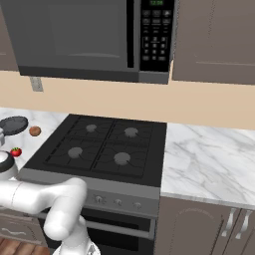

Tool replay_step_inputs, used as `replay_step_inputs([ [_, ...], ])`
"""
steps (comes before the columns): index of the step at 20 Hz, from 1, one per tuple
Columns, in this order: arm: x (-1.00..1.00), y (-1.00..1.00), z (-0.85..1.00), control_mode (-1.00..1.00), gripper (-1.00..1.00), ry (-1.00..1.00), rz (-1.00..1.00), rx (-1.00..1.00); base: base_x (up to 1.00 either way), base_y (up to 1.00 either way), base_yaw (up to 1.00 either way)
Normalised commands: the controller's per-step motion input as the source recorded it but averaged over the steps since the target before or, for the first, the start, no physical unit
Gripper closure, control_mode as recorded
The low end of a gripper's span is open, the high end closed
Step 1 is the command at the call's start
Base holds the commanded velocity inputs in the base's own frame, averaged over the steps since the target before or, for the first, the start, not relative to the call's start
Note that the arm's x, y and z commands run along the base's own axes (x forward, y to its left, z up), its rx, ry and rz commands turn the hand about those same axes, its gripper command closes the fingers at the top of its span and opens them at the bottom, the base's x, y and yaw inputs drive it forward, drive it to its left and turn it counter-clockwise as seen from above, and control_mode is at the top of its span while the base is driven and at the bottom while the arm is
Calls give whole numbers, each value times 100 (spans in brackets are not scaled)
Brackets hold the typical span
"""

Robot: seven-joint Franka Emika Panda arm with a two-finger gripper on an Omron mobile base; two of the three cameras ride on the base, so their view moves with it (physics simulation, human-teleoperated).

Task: Place the pan on the front left burner on the stove. Then place the tomato and the onion in the pan and turn on the front left burner.

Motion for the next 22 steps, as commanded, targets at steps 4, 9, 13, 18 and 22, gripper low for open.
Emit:
replay_step_inputs([
  [4, 0, 0, 0, -100, -100, 0, 0, 0, 0, 0, 0],
  [9, 0, 0, 0, -100, 100, 0, 0, 0, 0, 0, 0],
  [13, 0, 0, 0, -100, 100, 0, 0, 0, 0, 0, 0],
  [18, 0, 0, -1, -100, 100, 0, 0, 0, 0, 0, 0],
  [22, 0, 0, 0, -100, 100, 6, 0, 0, 0, 0, 0],
])
